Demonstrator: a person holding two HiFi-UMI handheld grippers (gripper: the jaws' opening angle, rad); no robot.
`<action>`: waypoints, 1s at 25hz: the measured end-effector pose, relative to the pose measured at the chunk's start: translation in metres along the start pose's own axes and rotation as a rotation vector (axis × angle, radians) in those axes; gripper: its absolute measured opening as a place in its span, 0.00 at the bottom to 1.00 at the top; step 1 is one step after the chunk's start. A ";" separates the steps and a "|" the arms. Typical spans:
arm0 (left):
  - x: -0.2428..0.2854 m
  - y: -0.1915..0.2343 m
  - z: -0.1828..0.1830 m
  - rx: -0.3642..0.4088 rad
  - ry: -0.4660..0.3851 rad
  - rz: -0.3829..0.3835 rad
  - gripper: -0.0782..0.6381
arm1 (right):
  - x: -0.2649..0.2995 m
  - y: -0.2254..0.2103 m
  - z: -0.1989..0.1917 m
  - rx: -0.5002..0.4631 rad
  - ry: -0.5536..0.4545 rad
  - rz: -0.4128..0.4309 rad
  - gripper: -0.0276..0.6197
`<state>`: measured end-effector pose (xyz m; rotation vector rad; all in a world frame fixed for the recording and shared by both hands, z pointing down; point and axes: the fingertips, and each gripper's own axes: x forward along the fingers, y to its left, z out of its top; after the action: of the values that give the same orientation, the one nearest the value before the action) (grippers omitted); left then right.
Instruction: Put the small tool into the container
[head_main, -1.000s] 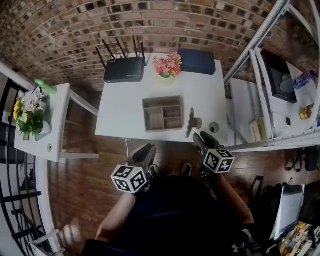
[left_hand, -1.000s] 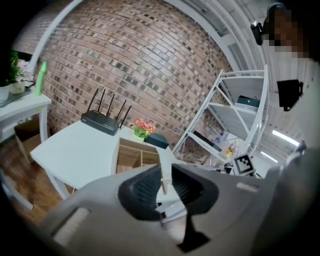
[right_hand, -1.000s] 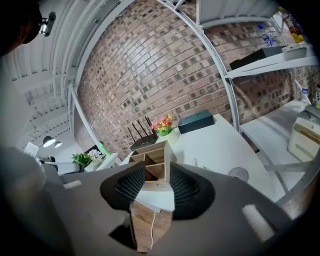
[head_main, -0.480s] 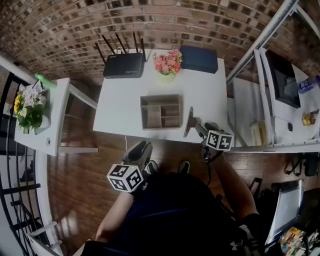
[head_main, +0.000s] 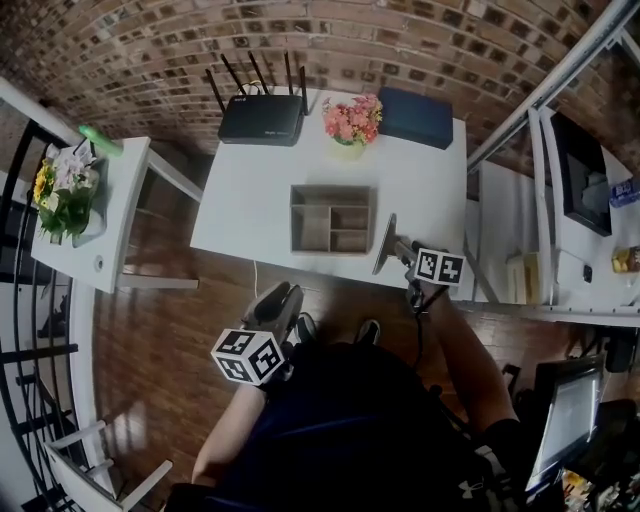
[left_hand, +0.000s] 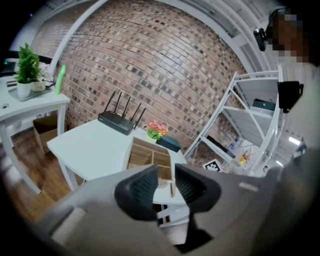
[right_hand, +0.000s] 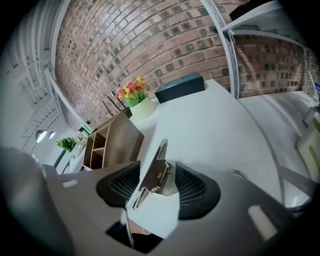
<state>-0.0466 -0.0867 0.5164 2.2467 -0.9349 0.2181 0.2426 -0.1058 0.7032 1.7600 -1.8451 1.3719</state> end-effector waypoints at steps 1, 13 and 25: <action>0.000 0.000 0.000 -0.004 -0.001 0.001 0.26 | 0.003 0.000 -0.002 -0.002 0.020 0.003 0.39; 0.001 0.001 -0.003 -0.032 -0.001 -0.002 0.24 | 0.019 0.005 -0.004 0.039 0.161 0.089 0.16; 0.003 -0.002 -0.004 -0.036 0.008 -0.029 0.23 | 0.003 0.020 0.015 0.027 0.110 0.132 0.07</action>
<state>-0.0429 -0.0849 0.5190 2.2232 -0.8951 0.1951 0.2307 -0.1219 0.6882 1.5652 -1.9212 1.5164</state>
